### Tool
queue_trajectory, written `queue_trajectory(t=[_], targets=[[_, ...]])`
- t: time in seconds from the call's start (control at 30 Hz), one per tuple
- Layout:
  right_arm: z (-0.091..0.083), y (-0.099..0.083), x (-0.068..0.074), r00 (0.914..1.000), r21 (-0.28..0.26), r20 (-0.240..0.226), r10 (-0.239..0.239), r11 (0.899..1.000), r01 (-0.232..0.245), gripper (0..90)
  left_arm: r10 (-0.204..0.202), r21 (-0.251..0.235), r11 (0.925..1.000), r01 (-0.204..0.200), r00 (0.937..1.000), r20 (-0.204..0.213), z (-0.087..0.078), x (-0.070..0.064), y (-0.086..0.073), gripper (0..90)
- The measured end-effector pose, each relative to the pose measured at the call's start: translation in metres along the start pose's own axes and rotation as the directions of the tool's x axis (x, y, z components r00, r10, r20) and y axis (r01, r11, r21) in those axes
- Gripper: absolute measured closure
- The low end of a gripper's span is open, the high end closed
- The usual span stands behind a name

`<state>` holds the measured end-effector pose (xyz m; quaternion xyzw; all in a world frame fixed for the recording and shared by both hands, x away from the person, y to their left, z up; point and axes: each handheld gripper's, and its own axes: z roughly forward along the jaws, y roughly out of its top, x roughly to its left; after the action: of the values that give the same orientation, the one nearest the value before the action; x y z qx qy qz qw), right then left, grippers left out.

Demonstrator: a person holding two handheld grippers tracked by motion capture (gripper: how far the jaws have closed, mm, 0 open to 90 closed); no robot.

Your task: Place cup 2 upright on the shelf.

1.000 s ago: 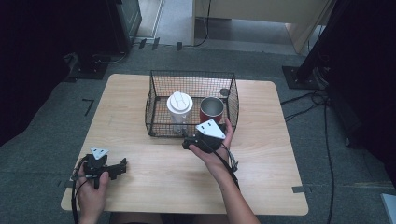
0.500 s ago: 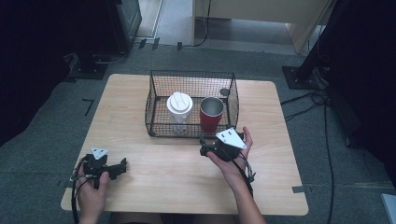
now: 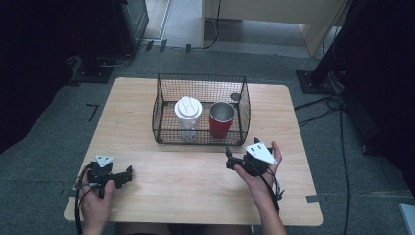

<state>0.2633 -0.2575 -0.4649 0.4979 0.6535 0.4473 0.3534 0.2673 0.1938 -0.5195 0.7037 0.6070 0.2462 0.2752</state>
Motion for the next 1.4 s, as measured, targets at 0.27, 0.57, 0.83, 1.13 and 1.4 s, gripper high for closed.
queue_trajectory(t=[0.27, 0.57, 0.83, 1.13, 1.4], targets=[[-0.010, -0.013, -0.023, 0.9985, 0.022, 0.049, 0.022, 0.999, -0.023, 0.0, 0.000, 0.000, 1.0000, 0.000, 1.0000, 0.000, 0.000, 0.000, 0.000, 0.0], [-0.019, -0.028, -0.044, 0.9948, 0.041, 0.091, 0.047, 0.998, -0.051, 0.0, 0.000, 0.000, 1.0000, 0.000, 1.0000, 0.000, 0.000, 0.000, 0.000, 0.0], [-0.030, -0.042, -0.067, 0.9876, 0.066, 0.140, 0.071, 0.995, -0.080, 0.0, 0.000, 0.000, 1.0000, 0.000, 1.0000, 0.000, 0.000, 0.000, 0.000, 0.0], [-0.046, -0.061, -0.097, 0.9762, 0.095, 0.194, 0.097, 0.988, -0.118, 0.0, 0.006, -0.001, 1.0000, -0.006, 1.0000, 0.007, 0.000, -0.002, 0.000, 0.0], [-0.059, -0.073, -0.118, 0.9650, 0.124, 0.233, 0.120, 0.981, -0.152, 0.0, 0.004, -0.002, 1.0000, -0.004, 1.0000, 0.007, 0.000, -0.002, 0.000, 0.0]])
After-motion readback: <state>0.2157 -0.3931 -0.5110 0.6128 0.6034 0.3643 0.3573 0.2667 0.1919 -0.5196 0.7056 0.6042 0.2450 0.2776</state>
